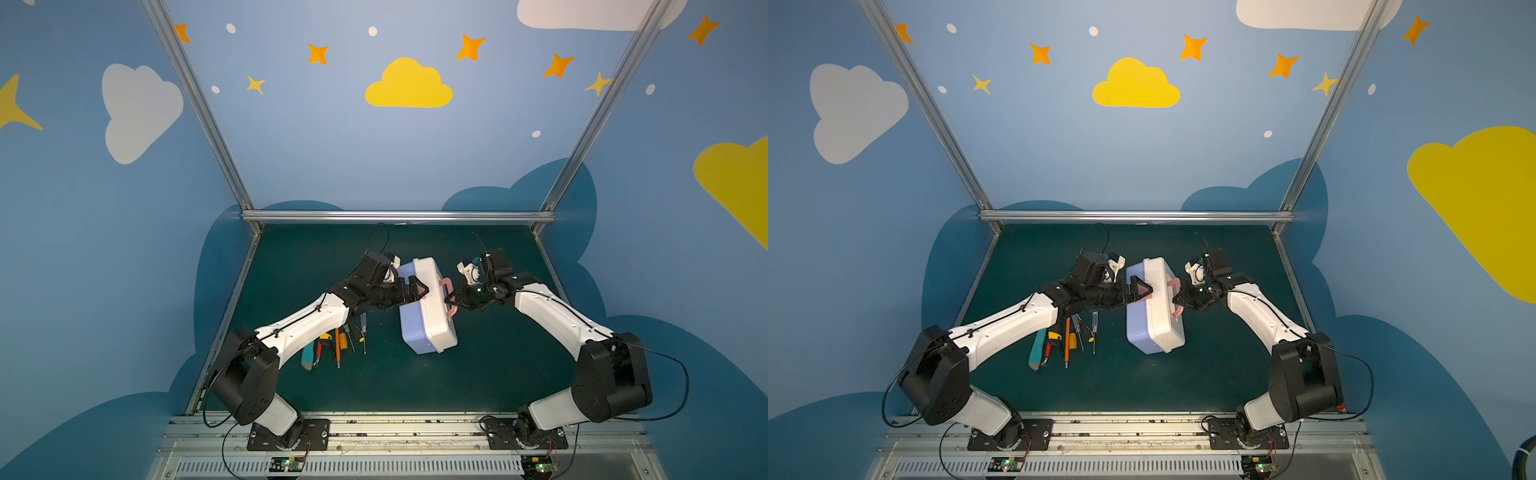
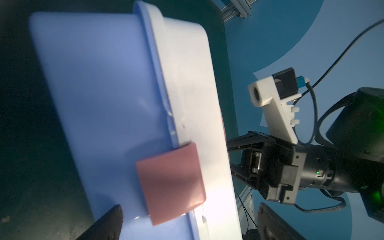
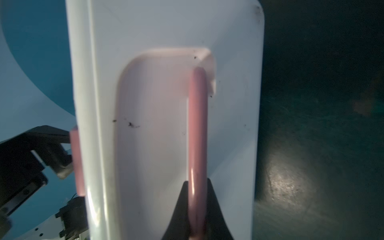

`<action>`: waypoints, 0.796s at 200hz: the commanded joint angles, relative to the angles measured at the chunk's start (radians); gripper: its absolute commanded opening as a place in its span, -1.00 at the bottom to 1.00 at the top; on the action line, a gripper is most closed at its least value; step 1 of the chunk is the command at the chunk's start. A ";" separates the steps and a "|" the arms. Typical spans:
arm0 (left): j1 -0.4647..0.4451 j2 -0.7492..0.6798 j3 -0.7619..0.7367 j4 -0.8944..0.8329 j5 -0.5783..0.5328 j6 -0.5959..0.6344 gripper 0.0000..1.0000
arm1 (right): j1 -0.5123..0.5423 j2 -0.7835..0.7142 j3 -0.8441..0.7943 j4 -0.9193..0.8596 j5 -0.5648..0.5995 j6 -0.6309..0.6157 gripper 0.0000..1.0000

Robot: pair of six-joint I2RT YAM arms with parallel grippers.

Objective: Pack the tool kit

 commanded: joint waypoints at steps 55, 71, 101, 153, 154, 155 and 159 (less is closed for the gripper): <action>-0.023 0.051 0.039 0.012 0.034 0.013 1.00 | 0.026 0.011 -0.039 -0.045 0.008 -0.004 -1.00; -0.025 0.043 0.054 -0.016 0.015 0.036 1.00 | 0.029 0.008 -0.040 -0.050 0.018 -0.009 -1.00; -0.025 0.065 0.094 -0.092 -0.002 0.071 1.00 | 0.034 0.012 -0.037 -0.048 0.019 -0.010 -1.00; -0.032 0.112 0.100 -0.070 0.029 0.075 1.00 | 0.047 0.018 -0.032 -0.035 0.014 -0.009 -1.00; -0.032 0.113 0.100 -0.068 0.029 0.076 1.00 | 0.047 0.018 -0.032 -0.035 0.014 -0.009 -1.00; -0.032 0.113 0.100 -0.068 0.030 0.077 1.00 | 0.047 0.018 -0.031 -0.034 0.014 -0.009 -1.00; -0.034 0.117 0.101 -0.063 0.033 0.077 1.00 | 0.049 0.018 -0.030 -0.034 0.014 -0.009 -1.00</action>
